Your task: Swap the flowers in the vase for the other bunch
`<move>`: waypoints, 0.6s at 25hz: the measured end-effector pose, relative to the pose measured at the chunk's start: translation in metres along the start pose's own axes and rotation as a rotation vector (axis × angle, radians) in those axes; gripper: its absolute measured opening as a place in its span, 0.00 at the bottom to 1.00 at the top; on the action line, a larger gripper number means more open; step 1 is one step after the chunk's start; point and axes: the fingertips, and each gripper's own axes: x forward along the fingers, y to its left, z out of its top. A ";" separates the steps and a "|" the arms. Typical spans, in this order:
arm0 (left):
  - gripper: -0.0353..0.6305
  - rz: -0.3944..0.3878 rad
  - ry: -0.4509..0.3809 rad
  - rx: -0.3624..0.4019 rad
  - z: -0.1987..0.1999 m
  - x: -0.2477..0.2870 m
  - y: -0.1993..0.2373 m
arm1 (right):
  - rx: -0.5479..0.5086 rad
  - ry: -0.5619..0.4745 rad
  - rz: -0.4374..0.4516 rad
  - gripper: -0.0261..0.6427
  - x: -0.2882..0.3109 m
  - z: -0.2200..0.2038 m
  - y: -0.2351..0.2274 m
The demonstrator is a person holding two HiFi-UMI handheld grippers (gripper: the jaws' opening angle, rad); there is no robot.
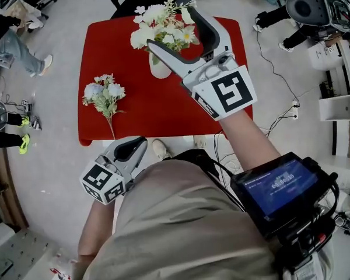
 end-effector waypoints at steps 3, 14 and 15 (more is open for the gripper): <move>0.10 -0.011 0.001 0.005 0.002 0.004 -0.003 | -0.008 -0.008 -0.004 0.64 -0.005 0.009 0.000; 0.10 -0.049 -0.001 0.024 0.007 0.016 -0.005 | -0.067 -0.049 -0.028 0.64 -0.021 0.037 0.000; 0.10 -0.051 -0.004 0.026 0.008 0.017 -0.005 | -0.077 -0.047 -0.030 0.63 -0.023 0.039 0.000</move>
